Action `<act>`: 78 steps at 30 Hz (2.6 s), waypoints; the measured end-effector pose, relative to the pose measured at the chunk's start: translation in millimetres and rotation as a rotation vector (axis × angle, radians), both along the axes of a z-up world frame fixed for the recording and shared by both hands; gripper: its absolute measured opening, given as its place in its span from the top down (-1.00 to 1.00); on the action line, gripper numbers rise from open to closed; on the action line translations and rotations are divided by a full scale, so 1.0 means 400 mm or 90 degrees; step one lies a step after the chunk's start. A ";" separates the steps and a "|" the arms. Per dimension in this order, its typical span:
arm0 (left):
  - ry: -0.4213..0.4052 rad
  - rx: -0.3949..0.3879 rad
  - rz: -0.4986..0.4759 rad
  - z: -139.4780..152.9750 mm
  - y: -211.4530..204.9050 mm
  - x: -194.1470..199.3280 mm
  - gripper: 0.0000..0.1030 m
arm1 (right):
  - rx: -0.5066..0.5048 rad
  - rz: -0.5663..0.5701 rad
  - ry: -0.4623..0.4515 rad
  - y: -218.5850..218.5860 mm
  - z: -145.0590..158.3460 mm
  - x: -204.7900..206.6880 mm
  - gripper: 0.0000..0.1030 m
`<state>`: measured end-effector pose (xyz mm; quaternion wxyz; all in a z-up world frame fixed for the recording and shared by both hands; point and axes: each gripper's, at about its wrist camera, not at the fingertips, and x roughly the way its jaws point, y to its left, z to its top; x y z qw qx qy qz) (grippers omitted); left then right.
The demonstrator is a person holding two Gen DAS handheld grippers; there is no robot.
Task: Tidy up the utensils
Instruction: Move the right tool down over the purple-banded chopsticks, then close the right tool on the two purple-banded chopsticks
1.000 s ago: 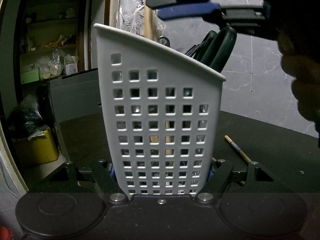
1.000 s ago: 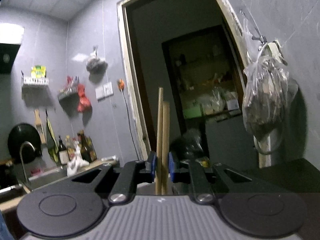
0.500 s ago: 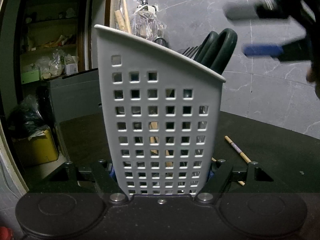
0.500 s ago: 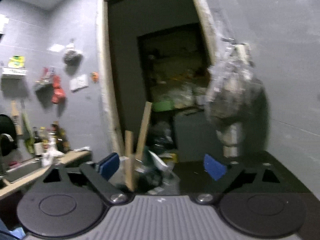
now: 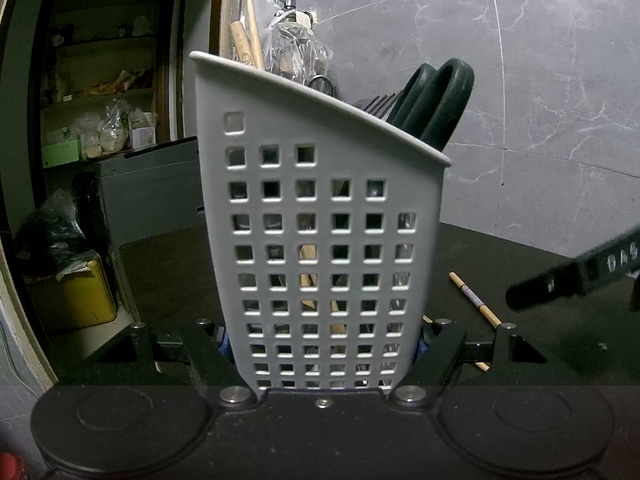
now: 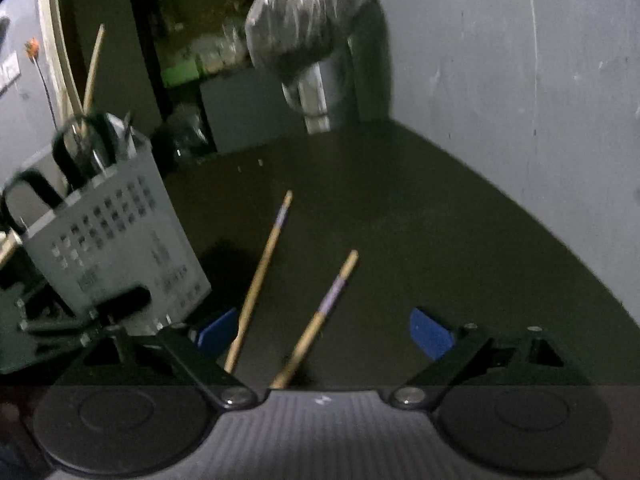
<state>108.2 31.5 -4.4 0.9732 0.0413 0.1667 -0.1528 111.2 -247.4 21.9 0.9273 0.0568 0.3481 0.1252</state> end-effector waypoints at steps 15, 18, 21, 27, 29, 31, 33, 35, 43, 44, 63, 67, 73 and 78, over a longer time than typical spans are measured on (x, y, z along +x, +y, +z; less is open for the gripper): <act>0.000 0.000 0.000 0.000 0.000 0.000 -0.47 | -0.079 0.003 0.033 0.061 -0.038 0.051 0.76; 0.000 0.000 0.000 0.001 0.001 0.000 -0.47 | -0.074 -0.004 0.034 0.063 -0.039 0.085 0.85; 0.000 0.000 0.000 0.001 0.001 0.000 -0.47 | -0.058 -0.011 0.035 0.064 -0.038 0.136 0.86; -0.001 0.000 0.000 0.000 0.001 0.000 -0.47 | -0.010 -0.012 0.047 0.085 -0.035 0.265 0.86; -0.001 0.000 0.000 0.001 0.001 -0.001 -0.47 | 0.000 -0.011 0.051 0.099 -0.035 0.299 0.86; 0.000 0.000 0.000 0.001 0.001 0.000 -0.47 | 0.014 -0.012 0.058 0.108 -0.037 0.331 0.86; -0.001 0.000 0.000 0.000 0.001 0.000 -0.47 | 0.031 -0.013 0.063 0.114 -0.038 0.360 0.85; -0.001 0.001 0.000 0.001 0.001 -0.001 -0.47 | 0.042 -0.012 0.069 0.123 -0.037 0.384 0.82; 0.000 0.000 -0.001 0.002 0.002 -0.002 -0.48 | 0.023 0.020 0.059 0.177 -0.035 0.390 -0.04; -0.001 0.000 0.000 0.003 0.002 -0.003 -0.48 | -0.001 0.026 0.052 0.188 -0.033 0.381 -0.01; -0.001 -0.002 0.000 0.005 0.000 -0.004 -0.48 | -0.137 0.106 0.058 0.166 -0.018 0.206 0.71; -0.001 -0.001 0.000 0.004 0.000 -0.005 -0.48 | -0.136 0.113 0.067 0.160 -0.014 0.198 0.70; -0.001 -0.002 0.000 0.004 0.000 -0.005 -0.48 | -0.141 0.122 0.073 0.168 -0.012 0.233 0.63; 0.000 0.000 0.000 0.003 -0.001 -0.005 -0.48 | -0.138 0.142 0.085 0.163 -0.013 0.253 0.59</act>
